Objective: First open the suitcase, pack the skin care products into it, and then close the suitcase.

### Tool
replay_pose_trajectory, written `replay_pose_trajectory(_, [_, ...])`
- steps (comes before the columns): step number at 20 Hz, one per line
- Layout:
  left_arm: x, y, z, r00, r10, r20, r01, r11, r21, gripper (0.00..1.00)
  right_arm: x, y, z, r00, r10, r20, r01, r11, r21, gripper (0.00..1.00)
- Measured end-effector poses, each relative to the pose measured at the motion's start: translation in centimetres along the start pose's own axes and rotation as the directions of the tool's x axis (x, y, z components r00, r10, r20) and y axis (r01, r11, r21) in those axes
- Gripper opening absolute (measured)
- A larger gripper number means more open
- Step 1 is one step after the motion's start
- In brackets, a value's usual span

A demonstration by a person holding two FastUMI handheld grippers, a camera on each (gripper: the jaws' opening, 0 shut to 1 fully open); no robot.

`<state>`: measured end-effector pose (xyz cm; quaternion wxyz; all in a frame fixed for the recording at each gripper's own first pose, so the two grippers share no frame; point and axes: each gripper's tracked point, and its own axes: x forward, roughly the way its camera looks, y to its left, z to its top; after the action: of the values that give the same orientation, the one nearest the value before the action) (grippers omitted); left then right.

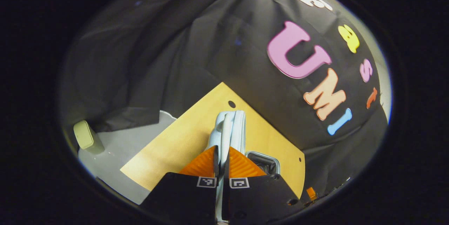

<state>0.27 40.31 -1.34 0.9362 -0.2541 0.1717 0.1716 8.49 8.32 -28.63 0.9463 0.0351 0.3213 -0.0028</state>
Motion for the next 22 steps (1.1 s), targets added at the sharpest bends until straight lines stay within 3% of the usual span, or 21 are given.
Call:
replay_pose_trajectory(7, [-1.0,-12.4,-2.5,0.998,-0.044,0.043,0.041,0.996,0.085,0.0,0.2,-3.9,1.7,0.999,0.051,0.014,-0.05,0.998,-0.025,0.98])
replay_pose_trajectory(11, [0.1,-19.6,-6.2,0.994,-0.113,-0.003,0.112,0.986,0.123,0.0,0.4,-5.7,2.8,0.994,0.11,0.014,-0.11,0.994,0.005,0.98])
replay_pose_trajectory(19, [5.5,-28.3,-15.9,0.97,-0.195,-0.149,0.212,0.971,0.111,0.0,0.0,-11.4,4.9,0.991,0.13,0.039,-0.131,0.991,0.024,0.98])
replay_pose_trajectory(22, [8.2,-29.5,-20.3,0.964,-0.174,-0.201,0.202,0.971,0.128,0.0,-0.1,-12.5,5.1,0.99,0.137,0.035,-0.138,0.99,0.032,0.98])
